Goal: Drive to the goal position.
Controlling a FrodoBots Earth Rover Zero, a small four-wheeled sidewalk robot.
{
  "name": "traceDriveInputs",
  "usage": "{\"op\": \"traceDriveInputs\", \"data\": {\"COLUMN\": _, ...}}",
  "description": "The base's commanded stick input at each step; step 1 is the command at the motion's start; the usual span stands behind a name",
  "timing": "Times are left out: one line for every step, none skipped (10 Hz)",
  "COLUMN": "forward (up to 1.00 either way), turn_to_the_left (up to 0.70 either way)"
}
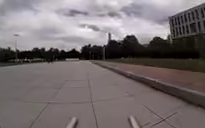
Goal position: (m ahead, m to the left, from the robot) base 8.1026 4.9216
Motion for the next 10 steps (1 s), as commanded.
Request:
{"op": "traceDriveInputs", "data": {"forward": 0.7, "turn_to_the_left": 0.01}}
{"op": "traceDriveInputs", "data": {"forward": 0.7, "turn_to_the_left": 0.01}}
{"op": "traceDriveInputs", "data": {"forward": 0.7, "turn_to_the_left": 0.01}}
{"op": "traceDriveInputs", "data": {"forward": 0.7, "turn_to_the_left": 0.01}}
{"op": "traceDriveInputs", "data": {"forward": 0.7, "turn_to_the_left": 0.01}}
{"op": "traceDriveInputs", "data": {"forward": 0.7, "turn_to_the_left": 0.01}}
{"op": "traceDriveInputs", "data": {"forward": 0.7, "turn_to_the_left": 0.01}}
{"op": "traceDriveInputs", "data": {"forward": 0.7, "turn_to_the_left": 0.01}}
{"op": "traceDriveInputs", "data": {"forward": 0.7, "turn_to_the_left": 0.03}}
{"op": "traceDriveInputs", "data": {"forward": 0.7, "turn_to_the_left": 0.02}}
